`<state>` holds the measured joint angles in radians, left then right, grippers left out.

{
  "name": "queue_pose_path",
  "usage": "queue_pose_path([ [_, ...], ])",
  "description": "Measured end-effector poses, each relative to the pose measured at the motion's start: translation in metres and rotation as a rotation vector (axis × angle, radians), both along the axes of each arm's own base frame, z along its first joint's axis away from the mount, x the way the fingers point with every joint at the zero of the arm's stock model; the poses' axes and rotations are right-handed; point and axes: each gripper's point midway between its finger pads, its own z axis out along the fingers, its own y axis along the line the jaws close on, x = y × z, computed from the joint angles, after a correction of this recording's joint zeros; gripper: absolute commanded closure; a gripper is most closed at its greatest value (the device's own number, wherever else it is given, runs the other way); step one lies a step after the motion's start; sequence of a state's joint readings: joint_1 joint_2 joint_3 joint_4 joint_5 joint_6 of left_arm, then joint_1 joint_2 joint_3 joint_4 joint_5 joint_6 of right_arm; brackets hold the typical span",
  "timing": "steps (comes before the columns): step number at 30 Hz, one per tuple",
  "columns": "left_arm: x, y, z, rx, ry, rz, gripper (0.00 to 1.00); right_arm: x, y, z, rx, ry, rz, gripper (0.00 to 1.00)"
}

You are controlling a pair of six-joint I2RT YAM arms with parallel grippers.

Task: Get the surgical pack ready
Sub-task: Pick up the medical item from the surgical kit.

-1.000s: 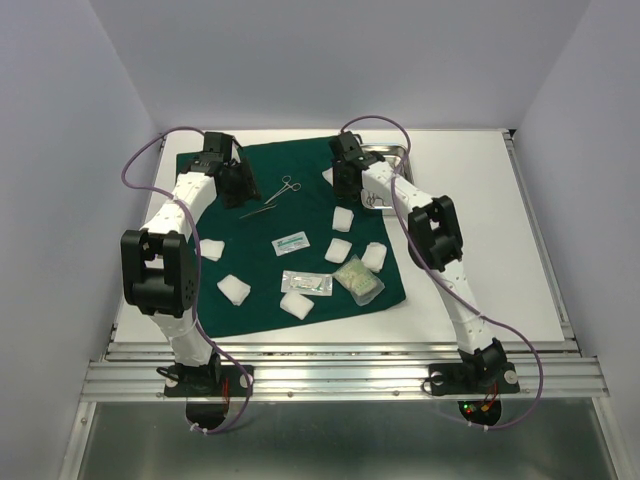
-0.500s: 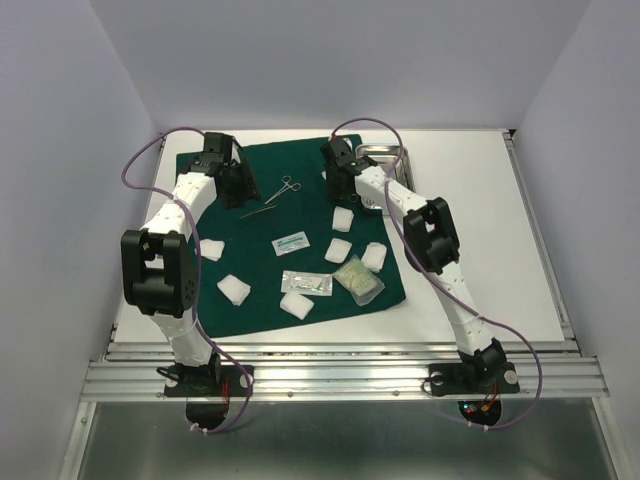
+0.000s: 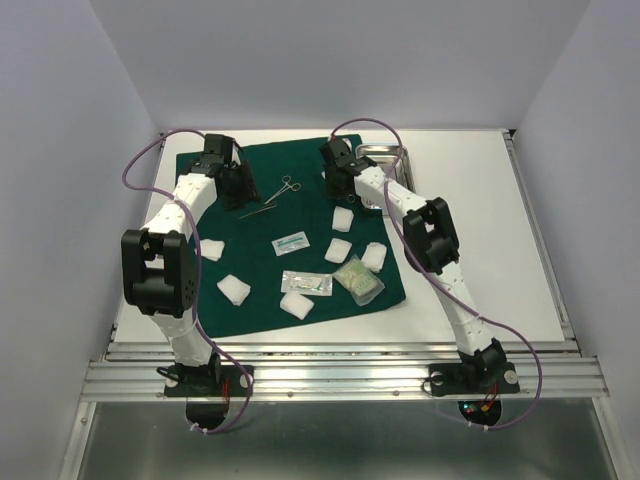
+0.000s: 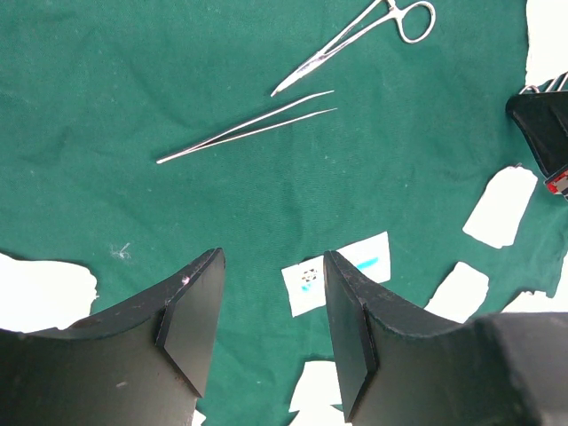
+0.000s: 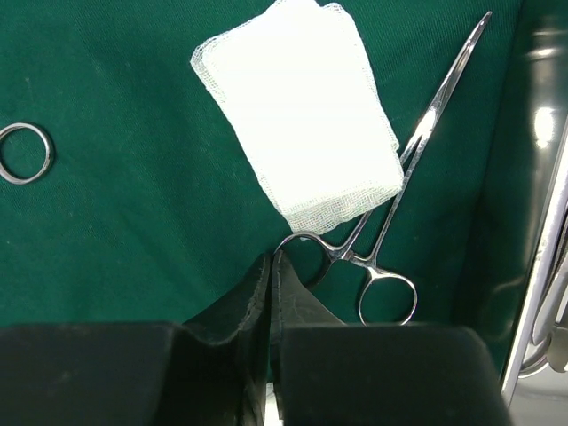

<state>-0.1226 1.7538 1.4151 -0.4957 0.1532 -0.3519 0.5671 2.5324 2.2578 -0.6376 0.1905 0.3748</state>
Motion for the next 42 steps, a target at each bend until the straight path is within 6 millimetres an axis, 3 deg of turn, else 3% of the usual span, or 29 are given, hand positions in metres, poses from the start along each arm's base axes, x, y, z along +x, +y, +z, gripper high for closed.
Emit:
queue_pose_path([
  [10,0.000,0.000,0.000,0.001,0.000,-0.001,0.41,-0.012,-0.005,0.008,-0.010,0.005,-0.006,0.99],
  [20,0.000,0.000,0.000,0.002,0.000,-0.004,0.41,-0.014,-0.008,0.053,-0.002,-0.062,-0.020,0.99],
  [32,0.000,0.000,0.000,0.003,0.000,-0.006,0.41,-0.012,-0.011,0.069,-0.019,-0.096,-0.003,0.99],
  [35,0.000,0.000,0.000,0.003,0.000,-0.006,0.41,-0.011,-0.011,0.083,-0.018,-0.122,0.012,0.99],
  [42,0.000,0.000,0.000,0.003,0.000,-0.006,0.41,-0.005,-0.011,0.144,0.011,-0.259,0.055,0.99],
])
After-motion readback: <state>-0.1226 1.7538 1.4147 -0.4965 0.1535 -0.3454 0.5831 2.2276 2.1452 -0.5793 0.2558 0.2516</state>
